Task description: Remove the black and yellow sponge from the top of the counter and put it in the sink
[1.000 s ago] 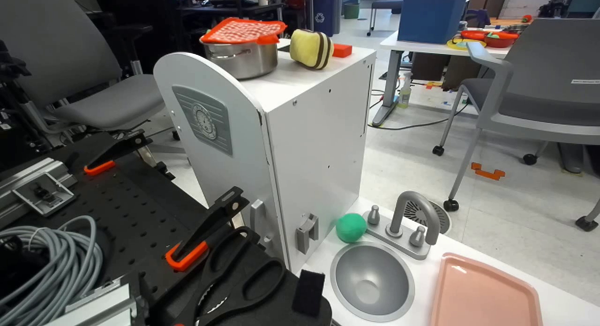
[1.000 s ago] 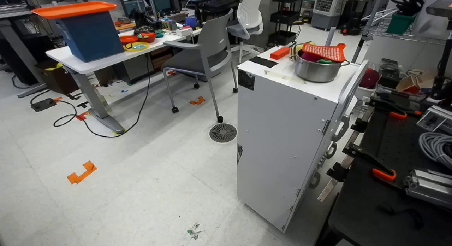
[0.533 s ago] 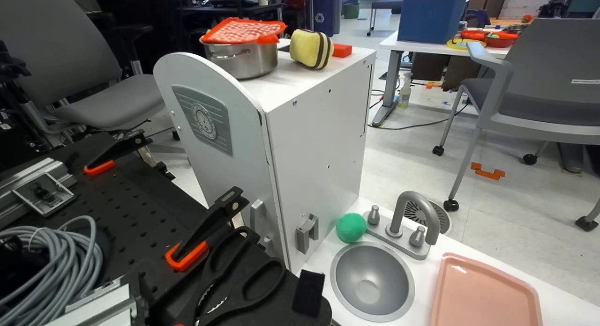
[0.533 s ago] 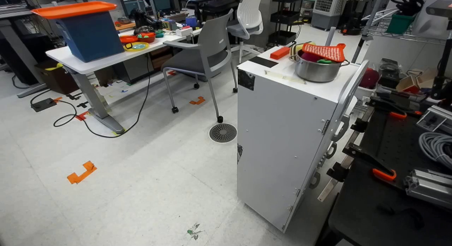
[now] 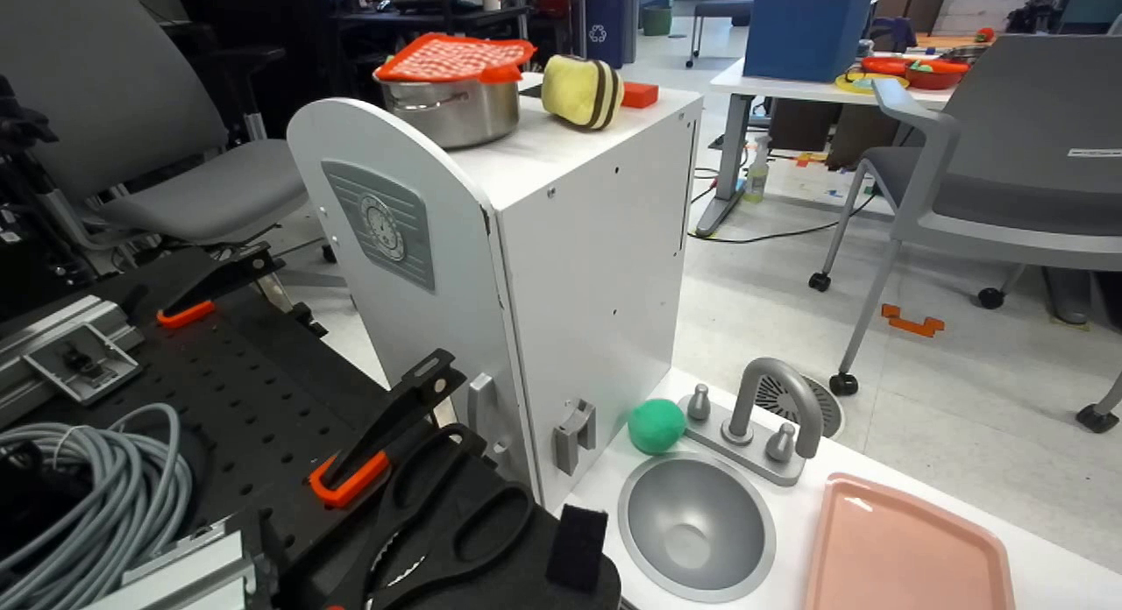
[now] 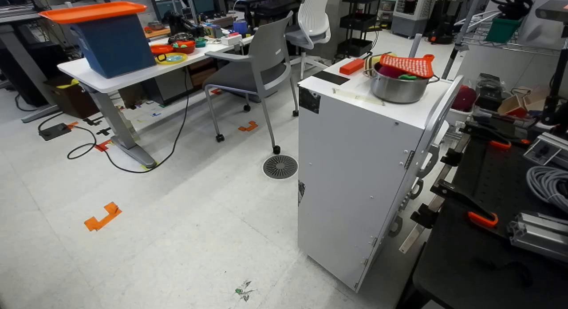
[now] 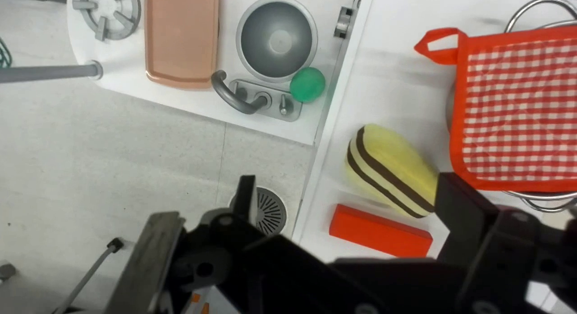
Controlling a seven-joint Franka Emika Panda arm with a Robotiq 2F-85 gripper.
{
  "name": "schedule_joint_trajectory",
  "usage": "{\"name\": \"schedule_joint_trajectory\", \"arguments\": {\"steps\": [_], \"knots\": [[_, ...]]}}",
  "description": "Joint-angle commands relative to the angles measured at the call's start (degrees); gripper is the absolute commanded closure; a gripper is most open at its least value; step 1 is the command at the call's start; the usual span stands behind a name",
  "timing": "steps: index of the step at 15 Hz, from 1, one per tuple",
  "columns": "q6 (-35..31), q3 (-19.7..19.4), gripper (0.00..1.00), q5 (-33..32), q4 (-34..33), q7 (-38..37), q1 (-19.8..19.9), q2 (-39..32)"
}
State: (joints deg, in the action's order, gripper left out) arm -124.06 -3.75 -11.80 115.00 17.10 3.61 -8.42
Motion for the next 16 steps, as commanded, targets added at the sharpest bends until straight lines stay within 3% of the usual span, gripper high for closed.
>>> {"name": "schedule_joint_trajectory", "arguments": {"steps": [1, 5, 8, 16], "knots": [[-3.98, 1.81, 0.00, 2.28, -1.25, 7.04, 0.27, -1.71], [-7.17, 3.46, 0.00, 6.87, -1.01, 16.89, 1.25, -2.80], [-5.64, 3.88, 0.00, 11.24, -1.86, 22.89, 1.99, -4.13], [-2.10, 3.59, 0.00, 11.52, -4.23, 26.34, 3.09, -8.17]]}}
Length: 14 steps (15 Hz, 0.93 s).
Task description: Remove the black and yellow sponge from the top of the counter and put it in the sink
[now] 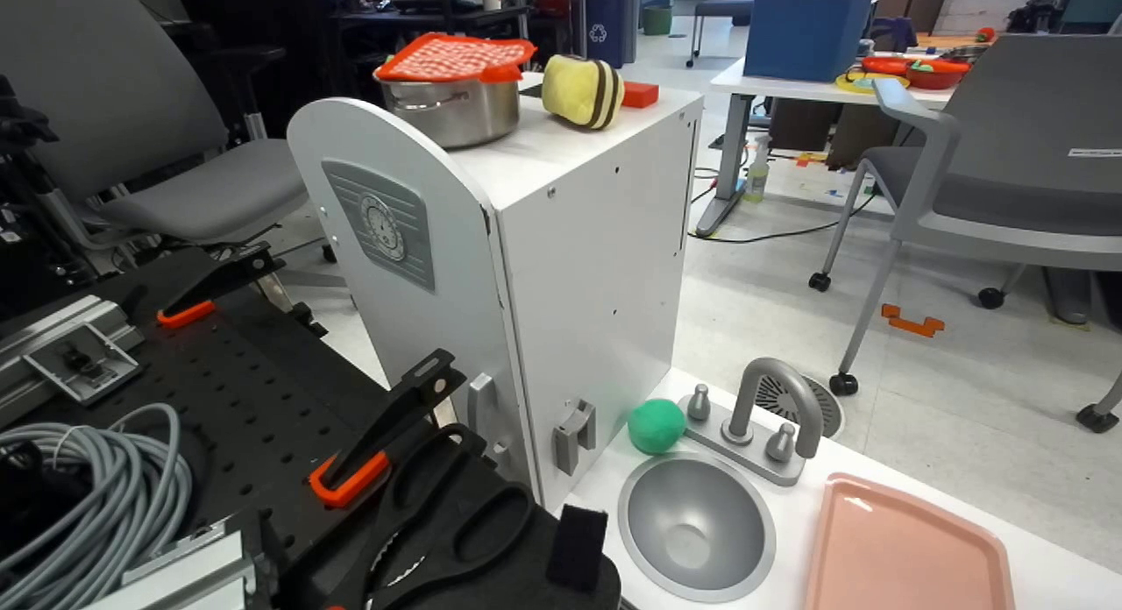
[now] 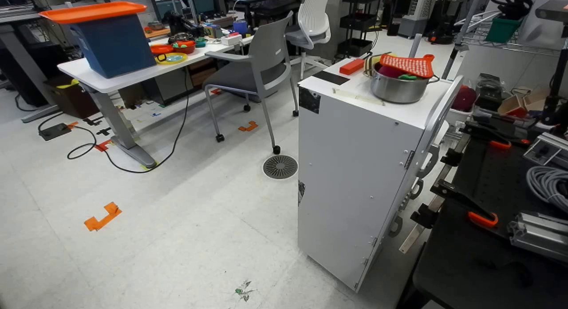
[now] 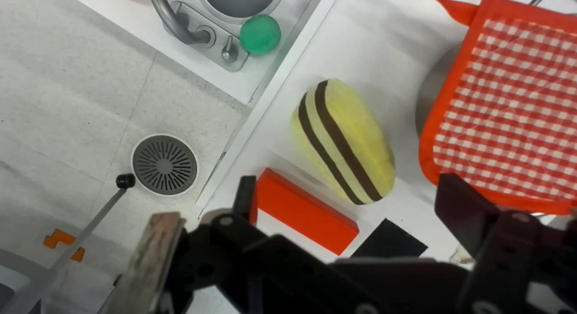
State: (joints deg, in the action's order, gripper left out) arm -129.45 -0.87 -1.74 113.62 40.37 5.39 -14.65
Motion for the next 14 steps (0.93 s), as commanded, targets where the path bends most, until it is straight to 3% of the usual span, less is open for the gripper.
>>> {"name": "schedule_joint_trajectory", "arguments": {"steps": [1, 8, 14], "knots": [[4.20, 0.84, 0.00, 1.64, -3.20, 3.69, 1.53, -2.28], [13.25, 1.01, 0.00, 3.28, -7.09, 6.66, 2.38, -4.98], [15.92, 0.53, 0.00, 1.91, -9.78, 6.68, 2.62, -7.24]]}}
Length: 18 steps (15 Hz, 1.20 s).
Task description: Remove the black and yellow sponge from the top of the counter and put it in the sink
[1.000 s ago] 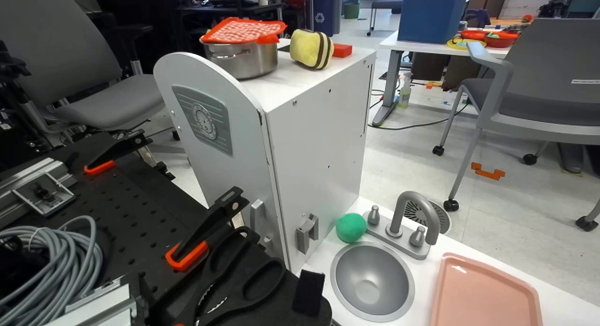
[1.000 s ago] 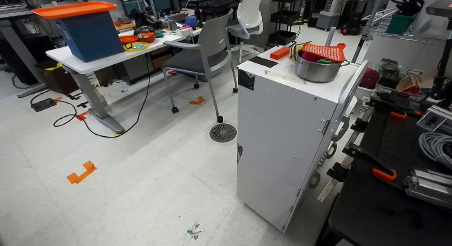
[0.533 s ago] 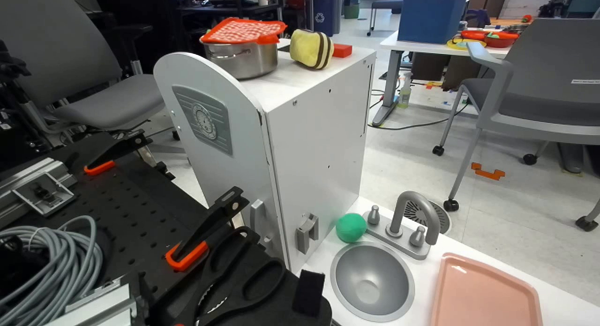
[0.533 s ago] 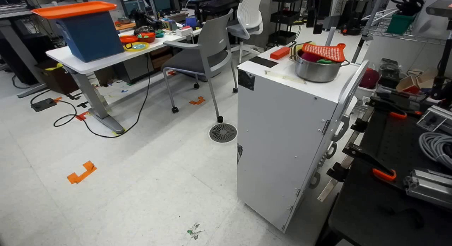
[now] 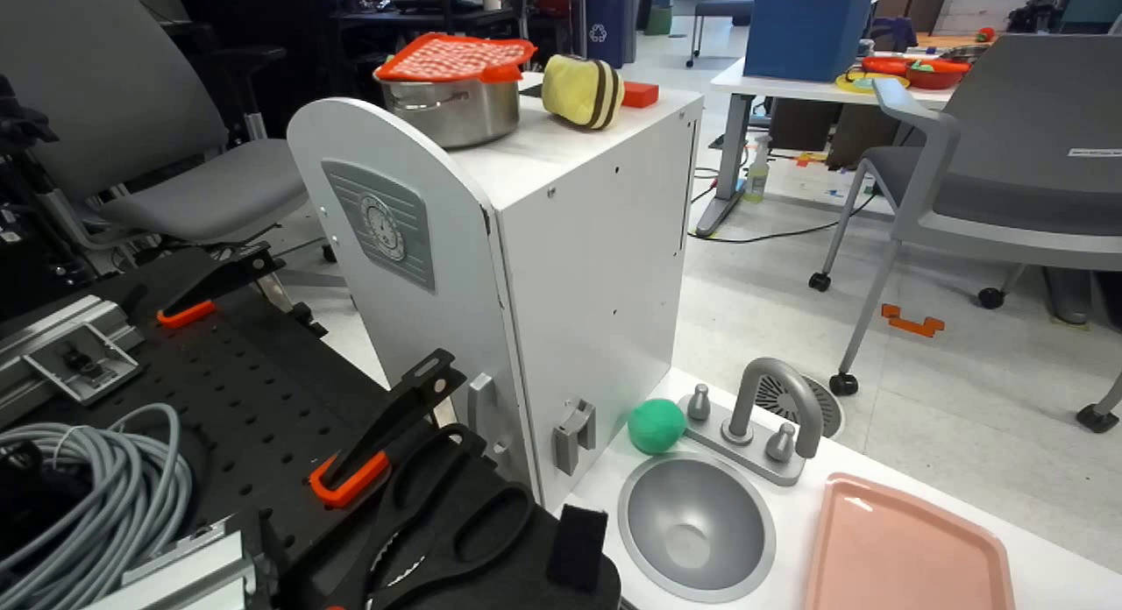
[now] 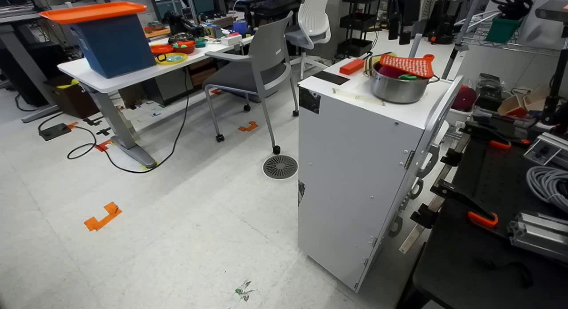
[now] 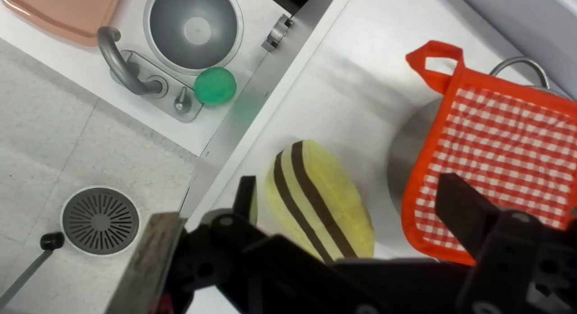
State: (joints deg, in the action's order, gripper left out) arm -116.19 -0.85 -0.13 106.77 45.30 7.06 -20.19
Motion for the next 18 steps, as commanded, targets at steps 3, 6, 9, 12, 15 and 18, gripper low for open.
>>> {"name": "schedule_joint_trajectory", "arguments": {"steps": [3, 6, 9, 12, 15, 18], "knots": [[2.32, 0.53, 0.00, -0.31, -3.40, 1.35, 0.88, -2.63], [1.22, 0.52, 0.00, -1.11, -3.61, 0.65, 0.55, -3.51], [1.00, 0.77, 0.00, -1.58, -4.05, 0.36, 0.18, -4.19], [0.98, 1.06, 0.00, -1.64, -4.34, 0.24, -0.15, -4.77], [0.65, 1.42, 0.26, -1.62, -4.62, 0.40, -0.26, -5.25], [0.64, 1.68, 0.50, -1.47, -4.67, 0.62, -0.15, -5.24]]}}
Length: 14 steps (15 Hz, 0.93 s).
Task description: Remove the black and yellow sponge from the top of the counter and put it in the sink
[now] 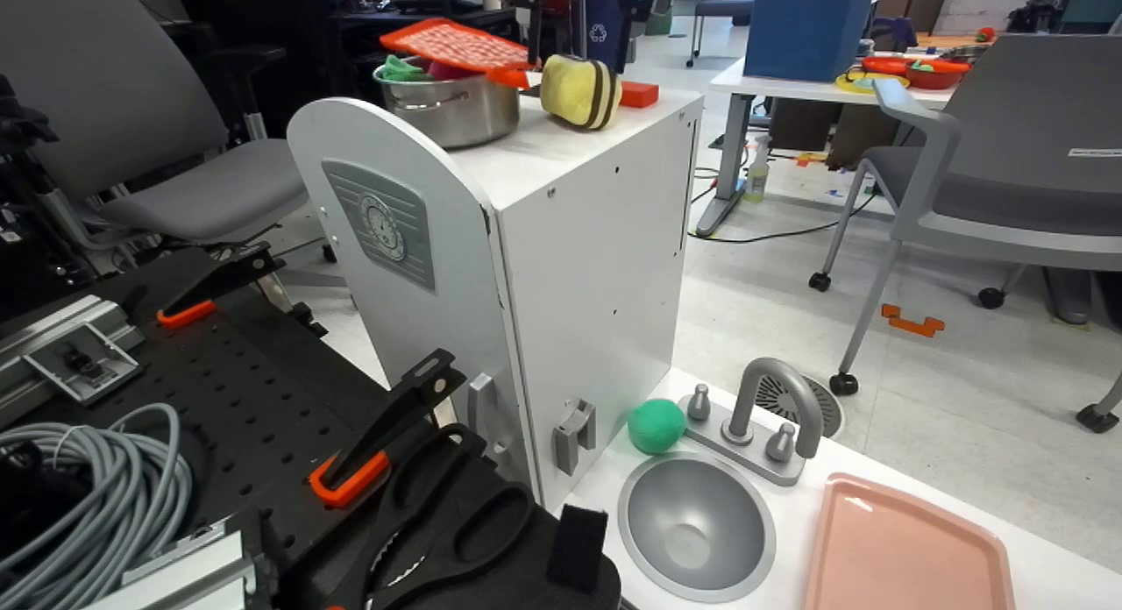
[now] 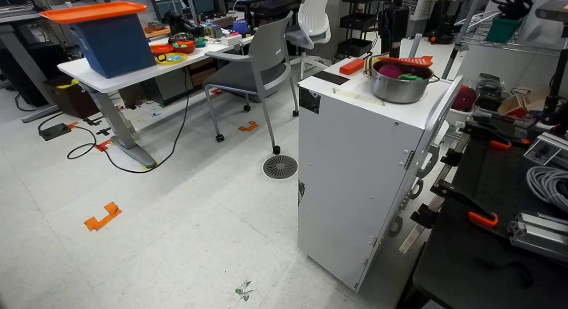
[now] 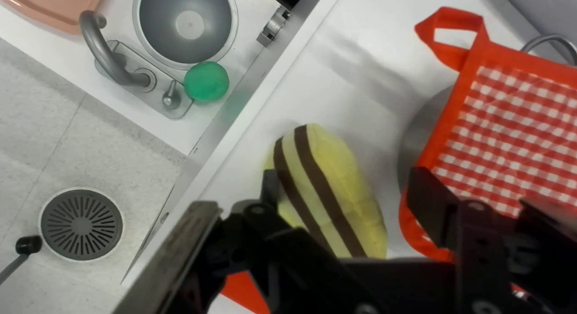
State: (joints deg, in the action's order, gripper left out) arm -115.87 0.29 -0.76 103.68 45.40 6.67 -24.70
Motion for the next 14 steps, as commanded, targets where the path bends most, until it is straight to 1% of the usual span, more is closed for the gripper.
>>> {"name": "schedule_joint_trajectory", "arguments": {"steps": [1, 5, 6, 7, 14], "knots": [[0.34, 0.58, 0.58, -0.76, -1.60, 0.56, 0.30, -0.69], [0.18, 0.59, 0.88, -0.56, -1.74, 0.65, 0.44, -0.35], [0.13, 0.60, 0.95, -0.53, -1.77, 0.70, 0.46, -0.28], [0.03, 0.61, 0.99, -0.50, -1.72, 0.78, 0.49, -0.15], [-0.80, 0.70, 1.00, -0.05, -1.71, 0.89, 0.67, 0.71]]}}
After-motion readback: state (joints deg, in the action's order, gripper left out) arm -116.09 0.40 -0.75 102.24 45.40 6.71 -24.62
